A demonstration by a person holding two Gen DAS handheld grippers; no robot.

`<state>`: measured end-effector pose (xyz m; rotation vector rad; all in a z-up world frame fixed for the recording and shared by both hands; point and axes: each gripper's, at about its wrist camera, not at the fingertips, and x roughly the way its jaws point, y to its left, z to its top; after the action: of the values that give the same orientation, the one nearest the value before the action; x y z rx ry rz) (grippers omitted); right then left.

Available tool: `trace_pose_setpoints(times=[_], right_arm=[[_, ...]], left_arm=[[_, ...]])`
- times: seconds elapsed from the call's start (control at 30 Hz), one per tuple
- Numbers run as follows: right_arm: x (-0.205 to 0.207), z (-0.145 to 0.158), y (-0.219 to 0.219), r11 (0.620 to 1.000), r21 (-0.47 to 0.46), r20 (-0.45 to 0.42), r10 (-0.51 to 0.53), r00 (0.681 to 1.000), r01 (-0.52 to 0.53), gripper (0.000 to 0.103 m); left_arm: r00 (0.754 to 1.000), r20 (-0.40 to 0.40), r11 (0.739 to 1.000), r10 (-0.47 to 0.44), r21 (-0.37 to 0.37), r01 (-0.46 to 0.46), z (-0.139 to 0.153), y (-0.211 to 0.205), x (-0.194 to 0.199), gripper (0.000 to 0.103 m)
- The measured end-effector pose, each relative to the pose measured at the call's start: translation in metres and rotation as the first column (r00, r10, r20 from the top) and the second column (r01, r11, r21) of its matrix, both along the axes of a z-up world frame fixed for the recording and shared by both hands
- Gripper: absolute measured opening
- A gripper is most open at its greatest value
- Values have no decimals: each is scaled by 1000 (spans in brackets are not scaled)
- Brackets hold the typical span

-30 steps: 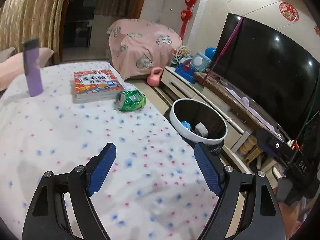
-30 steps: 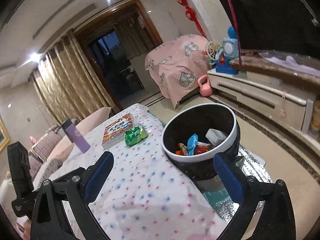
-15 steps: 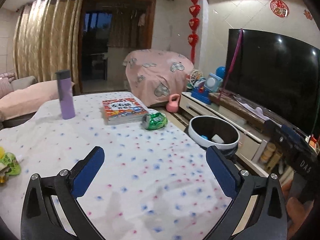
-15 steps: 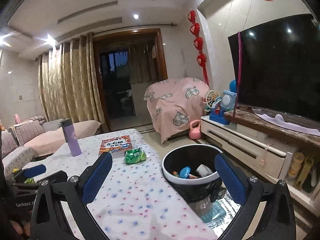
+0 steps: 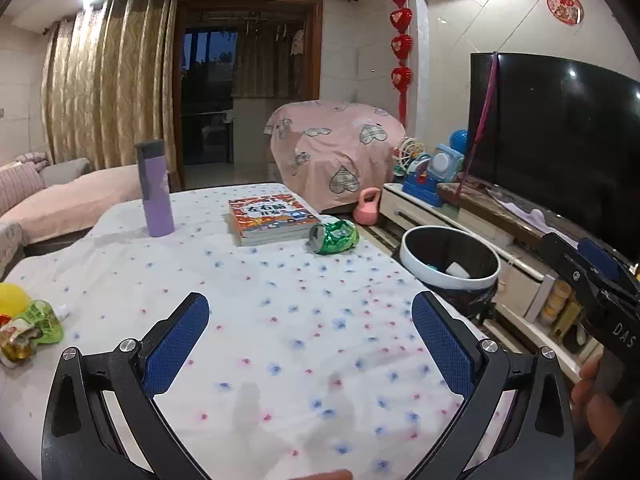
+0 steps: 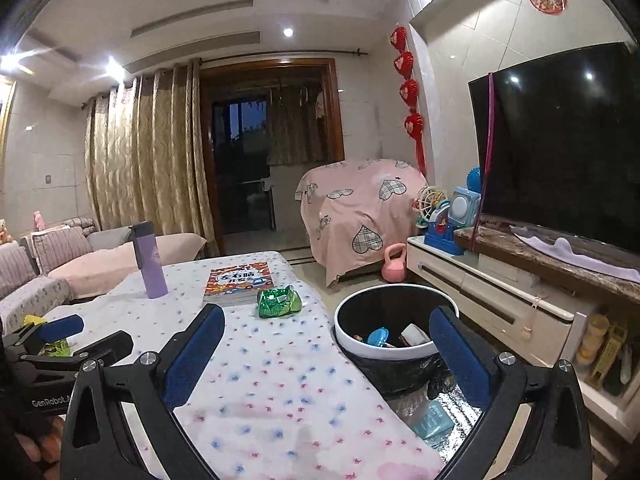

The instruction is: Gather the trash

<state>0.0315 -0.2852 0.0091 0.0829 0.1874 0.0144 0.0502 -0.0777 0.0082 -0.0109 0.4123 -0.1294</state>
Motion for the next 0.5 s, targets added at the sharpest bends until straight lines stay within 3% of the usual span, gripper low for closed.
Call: trace_pose_setpoints(times=[0.5], right_arm=[[3,-6,-1,1000,12,-26,2,1000,-2,103]], left_arm=[[999,34,1000,19,16,-20,2,-2,-6,103]])
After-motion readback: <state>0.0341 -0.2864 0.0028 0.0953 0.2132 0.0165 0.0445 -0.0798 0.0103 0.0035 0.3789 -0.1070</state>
